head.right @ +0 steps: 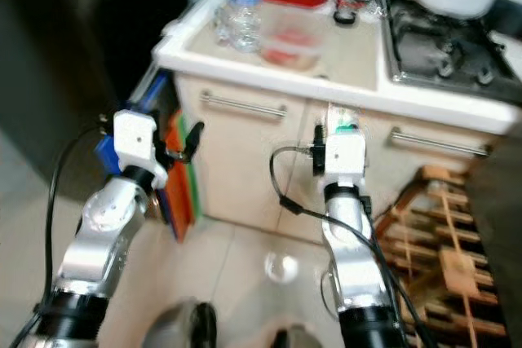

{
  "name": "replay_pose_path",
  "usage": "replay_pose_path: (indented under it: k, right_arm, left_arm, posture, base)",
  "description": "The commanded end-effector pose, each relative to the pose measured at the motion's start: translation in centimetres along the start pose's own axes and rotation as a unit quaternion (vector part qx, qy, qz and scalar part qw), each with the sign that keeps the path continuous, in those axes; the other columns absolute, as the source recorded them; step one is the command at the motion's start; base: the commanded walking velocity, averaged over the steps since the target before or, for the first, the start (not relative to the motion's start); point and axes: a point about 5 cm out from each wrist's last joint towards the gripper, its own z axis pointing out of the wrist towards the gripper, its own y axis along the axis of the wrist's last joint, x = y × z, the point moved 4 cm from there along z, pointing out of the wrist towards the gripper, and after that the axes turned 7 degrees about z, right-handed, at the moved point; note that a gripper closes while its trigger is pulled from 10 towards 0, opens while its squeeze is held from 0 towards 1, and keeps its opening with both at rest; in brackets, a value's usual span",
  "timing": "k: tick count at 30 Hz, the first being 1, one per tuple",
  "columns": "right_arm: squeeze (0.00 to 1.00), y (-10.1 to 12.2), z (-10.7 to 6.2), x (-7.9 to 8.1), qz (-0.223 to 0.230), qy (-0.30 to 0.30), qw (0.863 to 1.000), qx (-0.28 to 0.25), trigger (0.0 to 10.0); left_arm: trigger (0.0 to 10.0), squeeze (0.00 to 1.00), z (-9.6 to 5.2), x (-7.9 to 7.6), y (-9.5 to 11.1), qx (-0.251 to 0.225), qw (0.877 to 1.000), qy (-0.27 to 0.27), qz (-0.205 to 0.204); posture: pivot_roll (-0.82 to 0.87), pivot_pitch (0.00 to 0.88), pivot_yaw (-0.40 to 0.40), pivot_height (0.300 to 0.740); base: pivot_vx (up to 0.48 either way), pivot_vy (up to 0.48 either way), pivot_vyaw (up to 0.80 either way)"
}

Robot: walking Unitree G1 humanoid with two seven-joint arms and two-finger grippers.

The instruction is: Restocking fridge

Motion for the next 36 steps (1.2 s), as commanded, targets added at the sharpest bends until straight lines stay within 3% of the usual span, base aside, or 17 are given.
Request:
replay_pose_path:
  k: [1,9,18,36]
  right_arm:
    - [0.00,0.4,-0.2,-0.8,0.008,-0.007,1.000,-0.002,10.0]
    - [0.00,0.2,-0.4,-0.8,0.006,-0.006,1.000,0.004,10.0]
    - [0.00,-0.3,-0.5,-1.0,0.001,-0.005,1.000,0.016,10.0]
    - [0.00,-1.2,-0.5,-1.8,-0.011,-0.013,0.999,0.031,10.0]
  left_arm:
    - [10.0,0.00,0.3,-0.1,0.4,-0.008,1.000,-0.003,0.003]
    - [10.0,0.00,0.3,-0.4,0.4,-0.010,1.000,-0.017,0.005]
    - [10.0,0.00,0.2,-0.4,0.2,-0.015,1.000,-0.021,0.007]
    - [10.0,0.00,0.2,0.2,-0.7,-0.007,1.000,0.016,0.003]
  posture:
    - [0.02,0.000,-0.033,0.740]
    - [0.01,0.000,-0.025,0.740]
    - [0.01,0.000,-0.016,0.740]
    - [0.00,0.000,-0.011,0.740]
  base:
    - [-0.446,0.000,0.00]
    - [-0.447,0.000,0.00]
    - [0.000,-0.192,0.00]
    - [0.290,-0.378,0.00]
